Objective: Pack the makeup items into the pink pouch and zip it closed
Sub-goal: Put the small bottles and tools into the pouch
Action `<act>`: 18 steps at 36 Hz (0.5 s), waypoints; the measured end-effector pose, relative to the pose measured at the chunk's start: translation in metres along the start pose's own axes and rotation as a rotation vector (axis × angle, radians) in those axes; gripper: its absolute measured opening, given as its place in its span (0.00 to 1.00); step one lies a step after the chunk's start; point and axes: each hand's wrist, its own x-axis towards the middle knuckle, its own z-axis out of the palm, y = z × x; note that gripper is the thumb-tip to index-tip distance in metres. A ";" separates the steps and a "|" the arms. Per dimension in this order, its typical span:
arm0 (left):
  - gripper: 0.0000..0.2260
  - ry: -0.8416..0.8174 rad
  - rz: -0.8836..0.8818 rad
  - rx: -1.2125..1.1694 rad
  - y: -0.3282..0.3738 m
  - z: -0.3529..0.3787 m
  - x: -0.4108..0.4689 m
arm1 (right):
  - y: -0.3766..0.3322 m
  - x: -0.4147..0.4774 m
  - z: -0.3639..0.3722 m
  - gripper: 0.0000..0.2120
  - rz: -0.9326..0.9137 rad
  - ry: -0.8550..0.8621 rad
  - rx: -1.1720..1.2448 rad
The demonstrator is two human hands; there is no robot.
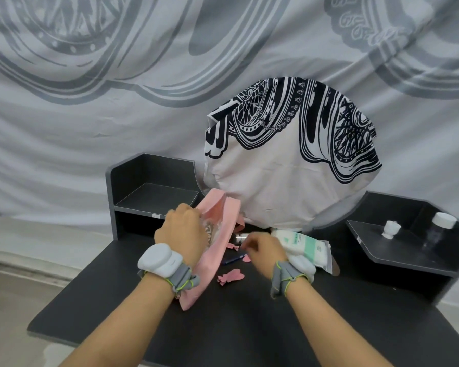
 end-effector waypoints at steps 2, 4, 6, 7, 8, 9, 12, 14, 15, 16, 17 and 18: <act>0.13 0.018 0.006 0.006 0.000 0.001 0.000 | 0.005 -0.005 0.009 0.12 -0.078 -0.190 -0.073; 0.14 0.030 0.005 0.003 -0.001 0.002 0.000 | 0.009 -0.008 0.019 0.14 -0.155 -0.325 -0.169; 0.15 0.027 0.001 -0.006 -0.002 0.004 0.001 | 0.012 -0.007 0.029 0.16 -0.182 -0.378 -0.246; 0.16 0.025 0.004 -0.009 -0.003 0.005 0.001 | 0.012 -0.008 0.031 0.17 -0.183 -0.374 -0.265; 0.16 0.025 0.010 -0.009 -0.003 0.006 0.001 | 0.013 -0.008 0.034 0.17 -0.182 -0.360 -0.283; 0.16 0.025 0.016 -0.008 -0.004 0.007 0.001 | 0.013 -0.008 0.037 0.17 -0.188 -0.339 -0.309; 0.16 0.018 0.027 0.002 -0.002 0.008 -0.001 | 0.013 -0.007 0.043 0.15 -0.197 -0.283 -0.389; 0.16 0.017 0.025 0.008 -0.001 0.008 -0.002 | 0.013 -0.006 0.046 0.14 -0.197 -0.249 -0.409; 0.16 0.018 0.024 0.008 -0.001 0.007 -0.002 | 0.013 -0.006 0.046 0.13 -0.199 -0.240 -0.423; 0.16 0.018 0.024 0.009 -0.001 0.008 -0.002 | 0.013 -0.006 0.046 0.13 -0.203 -0.238 -0.444; 0.16 0.017 0.025 0.012 -0.002 0.008 -0.002 | 0.014 -0.006 0.047 0.13 -0.209 -0.231 -0.464; 0.16 0.017 0.023 0.017 -0.002 0.008 -0.002 | 0.015 -0.005 0.048 0.14 -0.216 -0.228 -0.481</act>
